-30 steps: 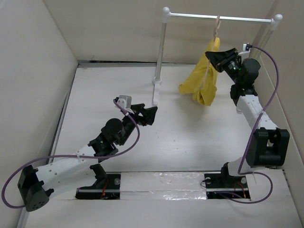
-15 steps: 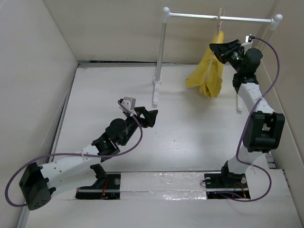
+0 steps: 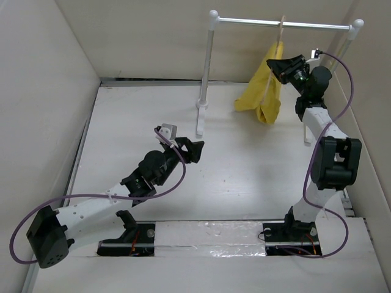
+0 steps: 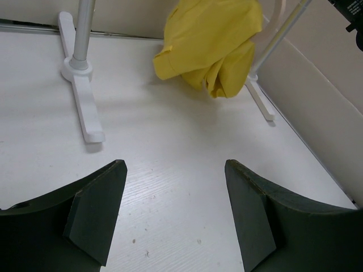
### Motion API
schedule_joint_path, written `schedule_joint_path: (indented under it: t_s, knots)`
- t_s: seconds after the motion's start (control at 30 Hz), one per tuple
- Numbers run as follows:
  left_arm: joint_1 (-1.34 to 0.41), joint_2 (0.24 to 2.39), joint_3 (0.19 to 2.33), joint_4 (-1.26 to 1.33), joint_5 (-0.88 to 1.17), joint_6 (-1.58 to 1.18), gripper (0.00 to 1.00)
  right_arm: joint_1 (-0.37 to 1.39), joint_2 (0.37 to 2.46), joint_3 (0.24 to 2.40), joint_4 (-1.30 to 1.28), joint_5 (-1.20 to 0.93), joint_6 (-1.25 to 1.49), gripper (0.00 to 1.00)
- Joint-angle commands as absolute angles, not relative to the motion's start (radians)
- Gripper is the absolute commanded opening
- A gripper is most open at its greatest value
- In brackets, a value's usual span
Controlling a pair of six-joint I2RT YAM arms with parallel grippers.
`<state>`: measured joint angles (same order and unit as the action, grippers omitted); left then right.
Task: Place the trousers on the hanger
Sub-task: Place the hanger at the clothesline, then reset both arms
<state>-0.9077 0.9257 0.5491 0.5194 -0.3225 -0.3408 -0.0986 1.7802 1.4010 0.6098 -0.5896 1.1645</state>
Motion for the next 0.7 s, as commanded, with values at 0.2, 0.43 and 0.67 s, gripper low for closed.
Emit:
schedule_joint_path:
  t_s: [0.2,0.43,0.67]
  knots:
    - [-0.904,0.939,0.561,0.561,-0.314,-0.318,0.69,-0.1,1.643,1.37,0.717,-0.578,1.019,1.0]
    - [-0.894,0.972,0.577,0.552,-0.285,-0.304,0.71,-0.1,1.461,1.24,0.673,-0.525,0.89,1.0]
    - [-0.894,0.999,0.589,0.56,-0.221,-0.294,0.72,-0.109,1.115,1.002,0.577,-0.362,0.668,1.0]
